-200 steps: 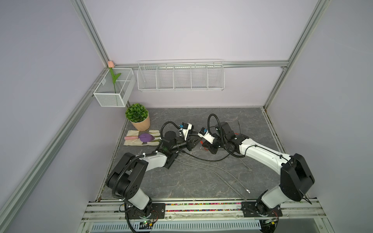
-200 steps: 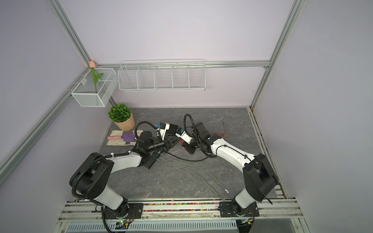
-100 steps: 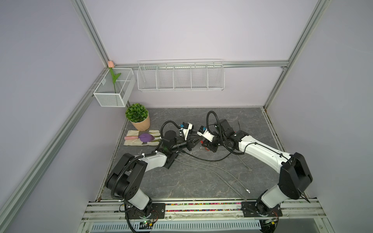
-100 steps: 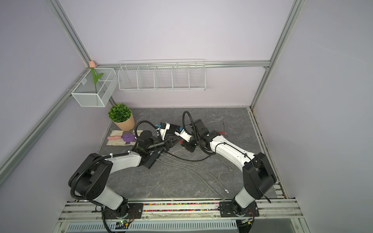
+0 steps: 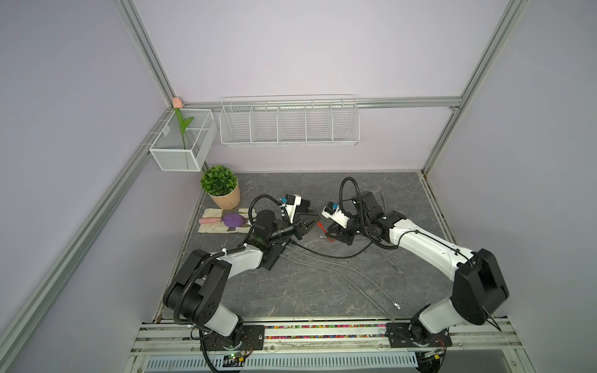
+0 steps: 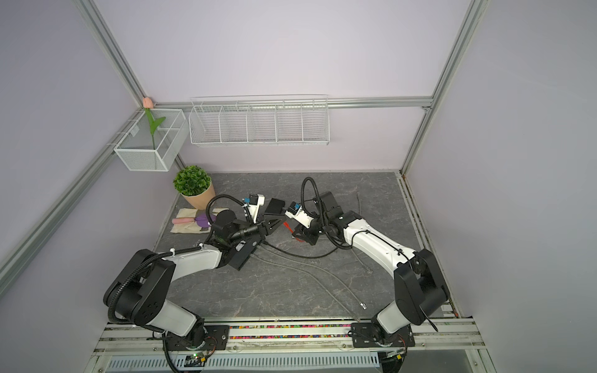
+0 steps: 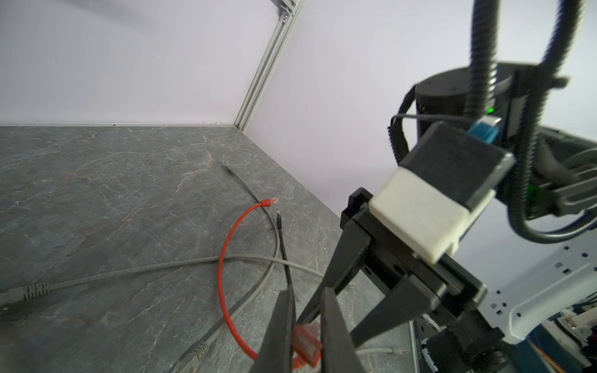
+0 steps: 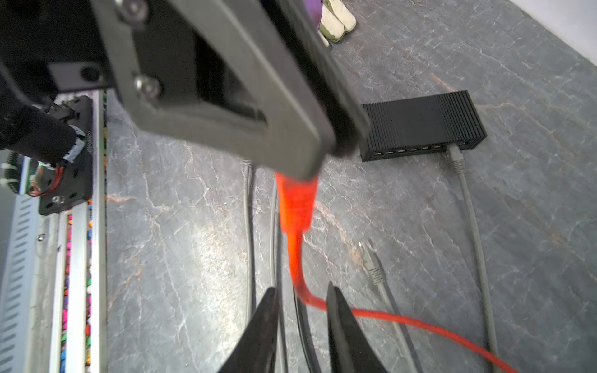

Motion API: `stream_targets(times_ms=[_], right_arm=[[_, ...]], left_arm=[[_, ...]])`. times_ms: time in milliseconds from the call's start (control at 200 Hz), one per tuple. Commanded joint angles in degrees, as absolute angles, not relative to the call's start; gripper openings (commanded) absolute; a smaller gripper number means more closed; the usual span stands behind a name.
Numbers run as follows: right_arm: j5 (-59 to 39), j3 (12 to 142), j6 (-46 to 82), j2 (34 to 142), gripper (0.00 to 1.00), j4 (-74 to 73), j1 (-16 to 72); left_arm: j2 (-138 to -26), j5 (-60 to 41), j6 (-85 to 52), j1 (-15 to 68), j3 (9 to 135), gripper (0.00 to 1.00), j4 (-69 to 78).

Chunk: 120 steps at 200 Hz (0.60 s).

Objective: Insert the plug into the switch port

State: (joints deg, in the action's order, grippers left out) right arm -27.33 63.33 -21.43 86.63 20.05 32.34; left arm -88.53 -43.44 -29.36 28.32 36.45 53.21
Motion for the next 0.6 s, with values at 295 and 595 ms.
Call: stream_targets(times_ms=[295, 595], right_arm=[[-38.39, 64.16, -21.05, 87.27, 0.26, 12.65, 31.12], [-41.22, 65.65, -20.31, 89.3, 0.2, 11.65, 30.77]], left_arm=[[-87.12, -45.23, -33.66, 27.95, 35.51, 0.0, 59.82], [-87.71, -44.58, -34.37, 27.95, 35.24, 0.0, 61.08]])
